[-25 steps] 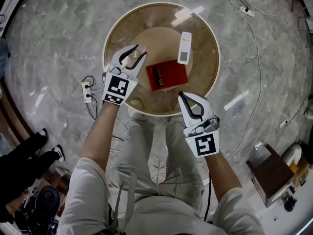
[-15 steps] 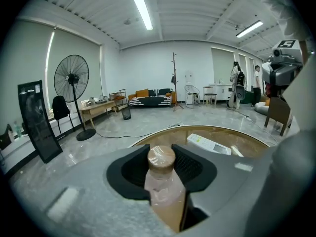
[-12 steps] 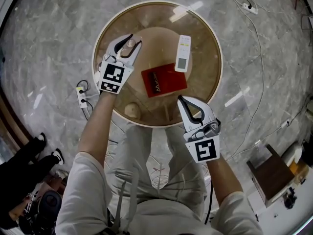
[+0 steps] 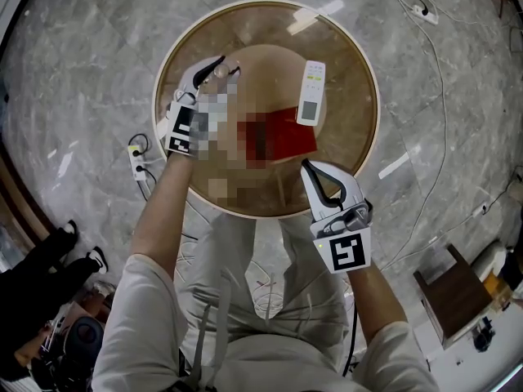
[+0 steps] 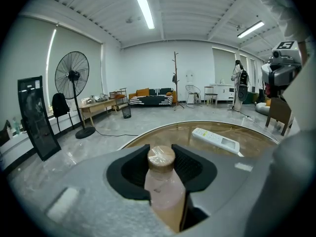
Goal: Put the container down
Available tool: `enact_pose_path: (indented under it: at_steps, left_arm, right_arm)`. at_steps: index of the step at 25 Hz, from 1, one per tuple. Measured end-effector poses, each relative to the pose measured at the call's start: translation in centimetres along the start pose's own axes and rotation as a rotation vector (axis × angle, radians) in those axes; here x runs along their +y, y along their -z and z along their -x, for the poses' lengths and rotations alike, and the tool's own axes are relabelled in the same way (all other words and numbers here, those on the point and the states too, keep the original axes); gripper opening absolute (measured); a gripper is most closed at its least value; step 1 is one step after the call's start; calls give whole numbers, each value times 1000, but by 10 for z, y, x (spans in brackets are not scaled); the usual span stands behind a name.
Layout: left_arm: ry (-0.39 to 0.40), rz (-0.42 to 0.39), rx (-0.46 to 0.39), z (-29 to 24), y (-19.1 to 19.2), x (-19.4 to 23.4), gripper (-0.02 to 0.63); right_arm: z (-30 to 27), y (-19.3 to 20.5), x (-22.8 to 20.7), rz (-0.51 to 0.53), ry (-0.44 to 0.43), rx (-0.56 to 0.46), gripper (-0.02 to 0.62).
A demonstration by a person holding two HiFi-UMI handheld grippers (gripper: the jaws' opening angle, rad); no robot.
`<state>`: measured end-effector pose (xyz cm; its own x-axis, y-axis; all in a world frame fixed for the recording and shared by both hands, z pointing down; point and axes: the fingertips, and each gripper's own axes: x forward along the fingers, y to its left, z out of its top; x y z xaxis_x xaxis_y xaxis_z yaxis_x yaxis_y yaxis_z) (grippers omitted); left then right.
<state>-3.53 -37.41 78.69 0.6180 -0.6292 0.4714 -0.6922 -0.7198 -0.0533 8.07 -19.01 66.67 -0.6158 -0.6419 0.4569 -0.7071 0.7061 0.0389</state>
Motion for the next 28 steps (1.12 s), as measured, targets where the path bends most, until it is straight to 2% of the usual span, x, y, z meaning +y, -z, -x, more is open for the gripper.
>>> enact_pose_path:
  at_steps: [13,22,23,26,28]
  left_arm:
    - [-16,50,-85,4,1,7,147]
    - [-6,48,-90,5,-1,6,153]
    - [-3,50,-100,5,-4,6,160]
    - [12,60,-128,8,-15,6,249]
    - [21,53,-126,9,-17,4,276]
  right_arm:
    - [-7,14,-8,-8,-2,-2,6]
    - [-11,9,-5,2,-17,-7,6]
    - [-11,8,-6,5,-18,-11,6]
    - [-11,6,-8,10,-14,-15,6]
    - [-11,5,-8,13,-10,-10,6]
